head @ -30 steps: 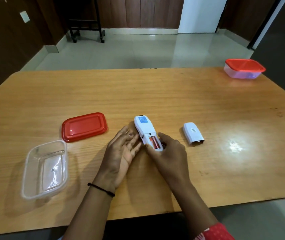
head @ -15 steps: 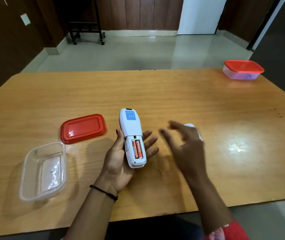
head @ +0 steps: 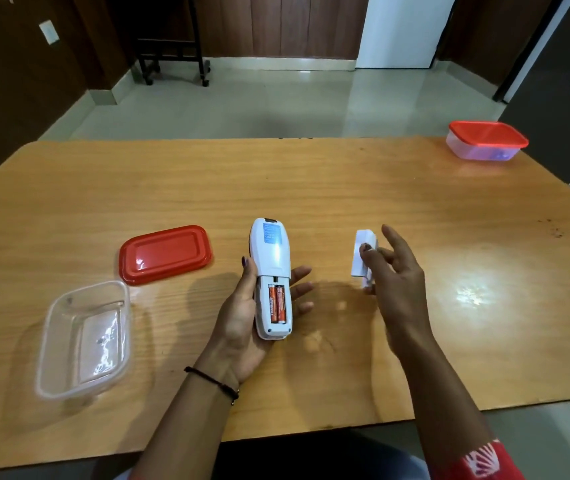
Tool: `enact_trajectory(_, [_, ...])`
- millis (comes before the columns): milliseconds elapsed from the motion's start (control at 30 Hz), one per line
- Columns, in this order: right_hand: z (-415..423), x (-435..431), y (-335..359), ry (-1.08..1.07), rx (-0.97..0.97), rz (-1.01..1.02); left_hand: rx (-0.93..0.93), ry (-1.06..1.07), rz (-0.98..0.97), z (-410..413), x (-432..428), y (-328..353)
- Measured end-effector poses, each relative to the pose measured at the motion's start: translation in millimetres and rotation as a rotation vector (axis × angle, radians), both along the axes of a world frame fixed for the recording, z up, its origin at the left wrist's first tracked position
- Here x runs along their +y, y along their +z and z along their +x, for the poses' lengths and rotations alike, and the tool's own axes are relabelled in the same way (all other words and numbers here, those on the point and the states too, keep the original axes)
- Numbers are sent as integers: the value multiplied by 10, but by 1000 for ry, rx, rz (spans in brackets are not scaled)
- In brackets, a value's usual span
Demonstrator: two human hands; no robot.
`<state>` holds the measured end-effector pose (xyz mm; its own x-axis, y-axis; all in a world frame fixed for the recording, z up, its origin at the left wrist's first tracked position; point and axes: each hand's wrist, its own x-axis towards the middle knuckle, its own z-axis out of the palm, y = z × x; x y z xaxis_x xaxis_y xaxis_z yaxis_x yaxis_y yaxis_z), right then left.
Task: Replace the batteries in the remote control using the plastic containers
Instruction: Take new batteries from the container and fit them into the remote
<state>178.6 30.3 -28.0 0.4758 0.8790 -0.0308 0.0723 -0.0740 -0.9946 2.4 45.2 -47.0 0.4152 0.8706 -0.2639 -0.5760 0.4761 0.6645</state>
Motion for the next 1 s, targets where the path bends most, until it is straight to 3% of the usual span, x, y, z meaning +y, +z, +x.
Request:
enact_trajectory(67, [-125, -89, 52, 90, 313, 8, 2, 32, -18, -1, 12, -4])
enact_trajectory(100, [-188, -133, 45, 126, 377, 15, 7, 41, -17, -1, 16, -8])
enact_trajectory(367, [-451, -283, 31, 46, 294, -31, -83, 61, -44, -19, 20, -69])
enact_trajectory(500, [-593, -325, 21, 13, 145, 30, -123, 22, -62, -36, 29, -100])
enact_trajectory(667, [-666, -299, -112, 107, 209, -74, -189, 75, -38, -6, 33, -99])
enact_trajectory(833, [-729, -413, -43, 181, -250, 53, -224, 124, -67, -46, 67, -115])
enact_trajectory(1000, [-767, -434, -135, 121, -465, 197, -180, 102, -93, -74, 52, -102])
